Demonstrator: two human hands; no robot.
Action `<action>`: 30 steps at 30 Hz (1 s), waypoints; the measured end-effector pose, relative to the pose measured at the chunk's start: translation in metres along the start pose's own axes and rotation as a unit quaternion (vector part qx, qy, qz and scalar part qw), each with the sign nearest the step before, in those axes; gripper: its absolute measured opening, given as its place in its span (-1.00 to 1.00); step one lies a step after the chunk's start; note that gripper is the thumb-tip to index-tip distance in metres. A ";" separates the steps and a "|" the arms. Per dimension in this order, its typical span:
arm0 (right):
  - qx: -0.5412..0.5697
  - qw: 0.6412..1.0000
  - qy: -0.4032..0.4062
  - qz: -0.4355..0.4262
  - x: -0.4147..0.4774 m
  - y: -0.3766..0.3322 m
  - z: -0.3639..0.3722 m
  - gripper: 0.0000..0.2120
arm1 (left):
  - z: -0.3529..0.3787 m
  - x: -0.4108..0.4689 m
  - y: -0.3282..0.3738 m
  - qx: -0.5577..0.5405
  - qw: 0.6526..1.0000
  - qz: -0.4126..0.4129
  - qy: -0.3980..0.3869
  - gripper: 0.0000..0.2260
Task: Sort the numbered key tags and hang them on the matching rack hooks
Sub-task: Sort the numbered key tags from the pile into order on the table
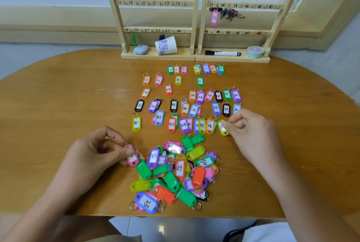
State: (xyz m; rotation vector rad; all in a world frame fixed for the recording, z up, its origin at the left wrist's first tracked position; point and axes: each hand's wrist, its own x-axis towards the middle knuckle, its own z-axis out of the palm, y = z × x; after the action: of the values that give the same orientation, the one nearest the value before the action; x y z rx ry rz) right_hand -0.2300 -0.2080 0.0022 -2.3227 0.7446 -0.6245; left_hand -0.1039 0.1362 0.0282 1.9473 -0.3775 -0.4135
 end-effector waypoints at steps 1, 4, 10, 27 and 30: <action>-0.003 1.000 0.005 -0.006 0.000 0.000 0.000 -0.80 | 0.000 0.001 -0.001 0.003 1.000 0.001 0.003 -0.80; -0.009 1.000 0.016 -0.021 -0.001 0.001 -0.001 -0.80 | 0.001 0.003 -0.002 0.013 1.000 0.004 0.012 -0.79; -0.004 0.998 0.028 -0.054 -0.005 0.004 -0.004 -0.82 | 0.004 0.005 0.001 0.006 1.000 0.007 0.008 -0.84; 0.053 0.986 -0.039 -0.152 -0.042 0.003 0.001 -0.83 | 0.032 0.156 0.056 -0.019 0.997 0.052 0.048 -0.77; 0.060 0.988 -0.041 -0.136 -0.042 0.003 0.002 -0.80 | 0.038 0.195 0.062 -0.002 0.998 0.047 0.052 -0.69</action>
State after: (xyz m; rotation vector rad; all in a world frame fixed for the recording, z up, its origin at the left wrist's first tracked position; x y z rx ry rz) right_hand -0.2604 -0.1827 -0.0112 -2.3401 0.3436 -0.6691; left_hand 0.0475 -0.0052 0.0486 1.9310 -0.3983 -0.2499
